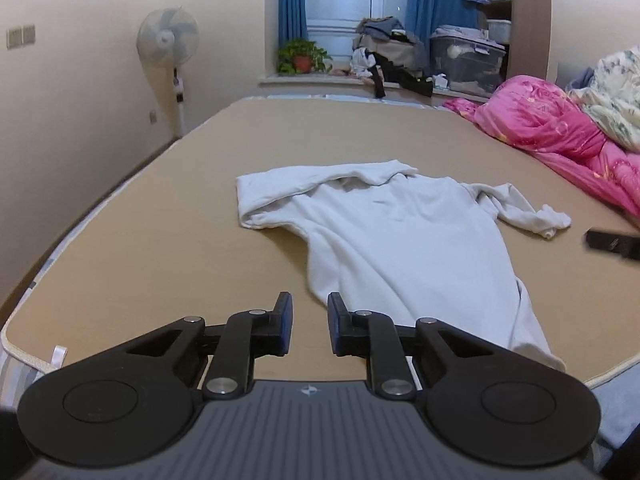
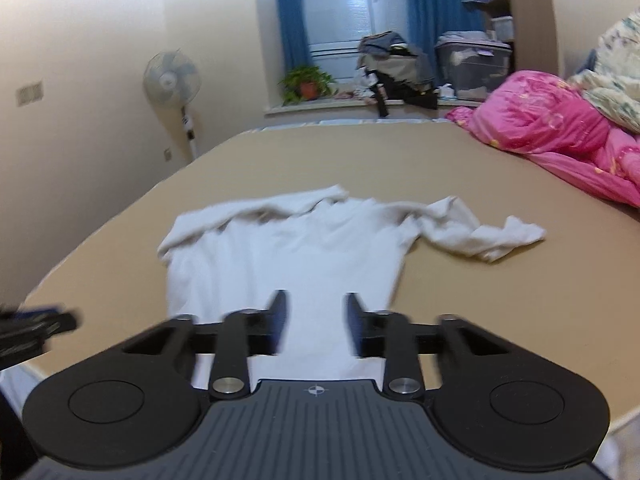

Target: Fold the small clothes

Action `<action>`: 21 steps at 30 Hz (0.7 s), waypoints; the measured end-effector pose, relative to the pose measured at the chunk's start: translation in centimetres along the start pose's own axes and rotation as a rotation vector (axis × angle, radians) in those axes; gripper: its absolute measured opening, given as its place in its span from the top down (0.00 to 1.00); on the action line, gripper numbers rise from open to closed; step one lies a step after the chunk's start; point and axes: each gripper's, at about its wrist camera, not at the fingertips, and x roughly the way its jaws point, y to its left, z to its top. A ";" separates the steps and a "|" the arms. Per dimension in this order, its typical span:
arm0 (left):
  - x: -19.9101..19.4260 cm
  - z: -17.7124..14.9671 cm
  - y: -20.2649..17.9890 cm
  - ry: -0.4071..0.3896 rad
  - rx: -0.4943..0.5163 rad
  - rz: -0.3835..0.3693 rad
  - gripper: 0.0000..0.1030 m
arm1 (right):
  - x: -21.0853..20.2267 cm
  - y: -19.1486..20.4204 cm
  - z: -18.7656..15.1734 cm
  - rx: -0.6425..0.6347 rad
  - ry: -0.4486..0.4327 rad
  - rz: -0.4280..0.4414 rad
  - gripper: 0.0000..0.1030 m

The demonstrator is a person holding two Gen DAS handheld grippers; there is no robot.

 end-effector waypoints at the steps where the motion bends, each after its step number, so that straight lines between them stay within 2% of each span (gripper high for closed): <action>1: 0.3 0.6 0.8 0.006 0.008 -0.014 0.80 | 0.3 -1.4 0.9 0.012 -0.003 -0.013 0.78; 3: 1.5 2.0 2.1 0.006 0.056 -0.034 0.80 | 1.9 -3.9 2.3 0.027 0.042 -0.042 0.78; 6: 4.4 3.5 3.7 0.024 0.108 -0.052 0.80 | 6.0 -6.5 2.1 0.038 0.210 -0.021 0.77; 8: 7.2 4.0 4.8 0.067 0.083 -0.087 0.80 | 8.4 -7.4 0.5 0.068 0.308 -0.008 0.77; 10: 10.6 4.0 5.8 0.130 0.015 -0.144 0.80 | 10.8 -7.5 -1.2 0.093 0.436 0.004 0.77; 11: 12.2 3.9 6.2 0.164 -0.018 -0.162 0.80 | 11.3 -7.4 -1.6 0.103 0.460 0.011 0.76; 12: 14.1 3.8 6.4 0.206 -0.054 -0.179 0.78 | 11.4 -7.2 -1.8 0.118 0.457 0.029 0.69; 13: 15.6 3.8 6.3 0.243 -0.078 -0.191 0.69 | 11.6 -6.9 -1.9 0.126 0.457 0.047 0.57; 15: 18.2 3.9 6.4 0.291 -0.121 -0.201 0.59 | 12.4 -6.8 -2.2 0.128 0.473 0.065 0.48; 21: 22.8 3.7 6.0 0.339 -0.148 -0.257 0.59 | 15.7 -6.6 -2.7 0.207 0.532 0.101 0.42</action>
